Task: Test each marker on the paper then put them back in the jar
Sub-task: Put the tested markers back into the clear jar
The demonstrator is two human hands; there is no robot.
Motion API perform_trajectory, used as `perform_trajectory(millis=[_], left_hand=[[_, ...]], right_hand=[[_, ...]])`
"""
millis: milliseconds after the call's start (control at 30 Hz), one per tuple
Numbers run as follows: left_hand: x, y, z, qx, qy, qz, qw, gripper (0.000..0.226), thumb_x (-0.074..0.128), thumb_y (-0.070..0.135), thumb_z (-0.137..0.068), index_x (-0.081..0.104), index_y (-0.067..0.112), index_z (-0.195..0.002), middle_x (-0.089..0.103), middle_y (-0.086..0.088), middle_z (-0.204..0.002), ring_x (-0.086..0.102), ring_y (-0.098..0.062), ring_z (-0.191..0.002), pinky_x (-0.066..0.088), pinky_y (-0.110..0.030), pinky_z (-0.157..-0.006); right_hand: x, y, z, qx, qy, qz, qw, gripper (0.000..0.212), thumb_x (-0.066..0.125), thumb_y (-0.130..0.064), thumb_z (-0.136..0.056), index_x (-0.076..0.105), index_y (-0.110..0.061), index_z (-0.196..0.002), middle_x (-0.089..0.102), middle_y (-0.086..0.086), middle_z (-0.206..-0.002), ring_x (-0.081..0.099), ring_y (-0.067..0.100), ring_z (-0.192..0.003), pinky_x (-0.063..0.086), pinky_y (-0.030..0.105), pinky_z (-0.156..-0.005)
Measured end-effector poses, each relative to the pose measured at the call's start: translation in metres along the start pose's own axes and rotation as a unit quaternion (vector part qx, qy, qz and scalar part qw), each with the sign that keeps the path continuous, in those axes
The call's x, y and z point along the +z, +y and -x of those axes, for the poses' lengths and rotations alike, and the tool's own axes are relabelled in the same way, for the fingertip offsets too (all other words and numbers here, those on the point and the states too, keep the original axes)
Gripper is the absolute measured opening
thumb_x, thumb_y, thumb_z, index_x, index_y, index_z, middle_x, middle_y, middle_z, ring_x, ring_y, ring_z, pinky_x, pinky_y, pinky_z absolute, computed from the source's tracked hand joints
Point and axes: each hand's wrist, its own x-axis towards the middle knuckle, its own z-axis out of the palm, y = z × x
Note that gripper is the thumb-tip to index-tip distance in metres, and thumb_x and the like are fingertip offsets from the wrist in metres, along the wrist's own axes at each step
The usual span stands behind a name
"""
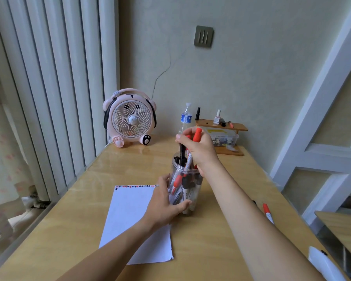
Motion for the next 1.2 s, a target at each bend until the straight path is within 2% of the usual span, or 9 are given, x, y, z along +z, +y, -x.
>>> perform_trajectory(millis=[133, 267, 400, 500, 600, 700, 900, 1067, 1200], left_hand=[[0.0, 0.0, 0.001, 0.0, 0.0, 0.0, 1.0, 0.085, 0.089, 0.04, -0.076, 0.035, 0.025, -0.14, 0.052, 0.014, -0.134, 0.048, 0.011, -0.123, 0.039, -0.002, -0.091], [0.0, 0.0, 0.001, 0.0, 0.002, -0.002, 1.0, 0.085, 0.089, 0.038, -0.076, 0.035, 0.024, -0.141, 0.051, 0.014, -0.134, 0.047, 0.012, -0.123, 0.038, -0.001, -0.091], [0.001, -0.002, 0.0, -0.002, 0.005, -0.006, 1.0, 0.084, 0.089, 0.039, -0.075, 0.036, 0.025, -0.139, 0.052, 0.014, -0.135, 0.046, 0.011, -0.125, 0.037, -0.002, -0.093], [0.001, -0.002, 0.0, -0.004, 0.006, -0.007, 1.0, 0.085, 0.089, 0.039, -0.075, 0.036, 0.025, -0.14, 0.052, 0.013, -0.136, 0.046, 0.012, -0.125, 0.037, -0.002, -0.093], [0.001, -0.003, 0.001, -0.008, 0.007, -0.005, 1.0, 0.086, 0.089, 0.039, -0.075, 0.035, 0.025, -0.14, 0.05, 0.015, -0.137, 0.045, 0.014, -0.125, 0.037, -0.001, -0.092], [0.001, -0.002, 0.0, -0.008, 0.006, -0.006, 1.0, 0.086, 0.089, 0.039, -0.075, 0.035, 0.024, -0.14, 0.051, 0.014, -0.137, 0.045, 0.015, -0.125, 0.037, -0.001, -0.092], [0.001, 0.0, 0.001, -0.01, 0.005, -0.003, 1.0, 0.089, 0.089, 0.041, -0.074, 0.035, 0.023, -0.142, 0.051, 0.013, -0.136, 0.047, 0.013, -0.124, 0.036, 0.0, -0.091], [0.001, 0.0, 0.001, -0.009, 0.001, 0.0, 1.0, 0.089, 0.09, 0.038, -0.076, 0.034, 0.021, -0.143, 0.051, 0.014, -0.135, 0.046, 0.017, -0.121, 0.038, 0.0, -0.089], [0.0, 0.002, 0.002, -0.016, 0.0, 0.008, 1.0, 0.092, 0.09, 0.043, -0.072, 0.034, 0.022, -0.142, 0.052, 0.011, -0.135, 0.046, 0.014, -0.122, 0.038, 0.0, -0.09]], right_hand=[[0.0, 0.0, 0.004, -0.004, -0.002, 0.044, 0.999, 0.01, 0.065, -0.006, -0.092, 0.064, -0.015, -0.093, 0.074, 0.005, -0.084, 0.072, 0.034, -0.099, 0.058, 0.051, -0.096], [-0.007, -0.009, 0.007, -0.016, -0.043, 0.259, 0.965, 0.016, 0.057, -0.024, -0.098, 0.068, -0.019, -0.087, 0.069, 0.001, -0.086, 0.064, 0.02, -0.086, 0.05, 0.033, -0.077], [-0.017, -0.008, 0.002, -0.01, -0.015, 0.373, 0.928, 0.044, 0.046, -0.057, -0.097, 0.062, -0.023, -0.074, 0.063, 0.006, -0.097, 0.054, 0.025, -0.113, 0.047, 0.046, -0.1], [-0.024, -0.011, 0.004, 0.023, 0.0, 0.384, 0.923, 0.053, 0.039, -0.072, -0.091, 0.059, -0.025, -0.076, 0.065, 0.009, -0.102, 0.056, 0.029, -0.112, 0.048, 0.051, -0.101], [-0.03, -0.016, 0.007, 0.029, -0.03, 0.373, 0.927, 0.051, 0.049, -0.058, -0.1, 0.067, -0.01, -0.097, 0.069, 0.01, -0.099, 0.062, 0.025, -0.102, 0.05, 0.039, -0.09], [-0.031, -0.019, 0.009, 0.038, -0.061, 0.385, 0.92, 0.045, 0.055, -0.06, -0.098, 0.067, -0.016, -0.105, 0.07, 0.002, -0.099, 0.063, 0.019, -0.101, 0.046, 0.035, -0.084], [-0.02, -0.029, 0.016, 0.076, -0.032, 0.3, 0.95, 0.084, 0.016, -0.078, -0.098, 0.073, -0.015, -0.102, 0.065, 0.009, -0.113, 0.055, 0.025, -0.111, 0.04, 0.038, -0.093], [-0.014, -0.005, 0.013, 0.0, -0.011, 0.467, 0.884, 0.063, 0.055, -0.076, -0.088, 0.046, -0.025, -0.123, 0.048, 0.008, -0.13, 0.051, 0.031, -0.124, 0.048, 0.048, -0.099], [-0.012, 0.001, 0.015, -0.007, 0.012, 0.335, 0.942, 0.078, 0.068, -0.072, -0.083, 0.035, -0.03, -0.141, 0.04, 0.005, -0.148, 0.041, 0.024, -0.135, 0.037, 0.036, -0.098]])
